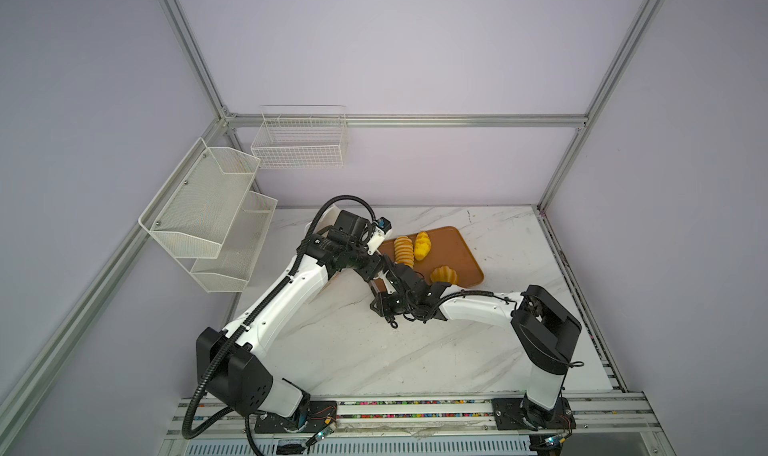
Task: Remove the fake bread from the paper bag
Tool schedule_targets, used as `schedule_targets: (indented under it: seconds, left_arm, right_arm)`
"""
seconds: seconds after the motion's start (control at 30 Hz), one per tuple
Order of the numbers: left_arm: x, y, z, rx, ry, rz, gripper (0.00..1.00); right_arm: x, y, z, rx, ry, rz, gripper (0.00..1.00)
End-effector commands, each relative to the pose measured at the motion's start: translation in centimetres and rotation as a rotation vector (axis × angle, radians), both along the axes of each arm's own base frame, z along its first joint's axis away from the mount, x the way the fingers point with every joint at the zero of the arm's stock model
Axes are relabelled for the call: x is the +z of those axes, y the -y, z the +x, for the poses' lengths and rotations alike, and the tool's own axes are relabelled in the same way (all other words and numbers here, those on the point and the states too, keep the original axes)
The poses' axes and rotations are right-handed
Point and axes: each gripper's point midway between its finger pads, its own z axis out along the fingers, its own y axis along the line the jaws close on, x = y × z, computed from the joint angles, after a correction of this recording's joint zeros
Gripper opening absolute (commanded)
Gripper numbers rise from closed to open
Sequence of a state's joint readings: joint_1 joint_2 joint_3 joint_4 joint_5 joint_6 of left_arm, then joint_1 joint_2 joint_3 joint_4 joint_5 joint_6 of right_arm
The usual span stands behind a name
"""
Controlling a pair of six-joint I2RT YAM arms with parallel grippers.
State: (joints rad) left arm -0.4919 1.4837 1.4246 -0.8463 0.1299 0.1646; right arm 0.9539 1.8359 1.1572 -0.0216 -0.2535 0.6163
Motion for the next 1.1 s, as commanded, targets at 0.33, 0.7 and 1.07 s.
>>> schedule_targets:
  seconds: [0.33, 0.7, 1.07]
  left_arm:
    - [1.4, 4.0, 0.3, -0.028, 0.043, -0.024, 0.59]
    - [5.5, 3.0, -0.6, -0.005, 0.098, -0.056, 0.63]
    - [5.7, 0.7, -2.6, 0.024, 0.076, 0.015, 0.70]
  right_arm:
    - [2.4, -0.7, -0.3, -0.015, 0.017, 0.124, 0.00]
    - [1.6, -0.1, -0.3, -0.028, 0.021, 0.105, 0.00]
    - [0.8, 0.4, 0.0, -0.058, 0.021, 0.077, 0.00]
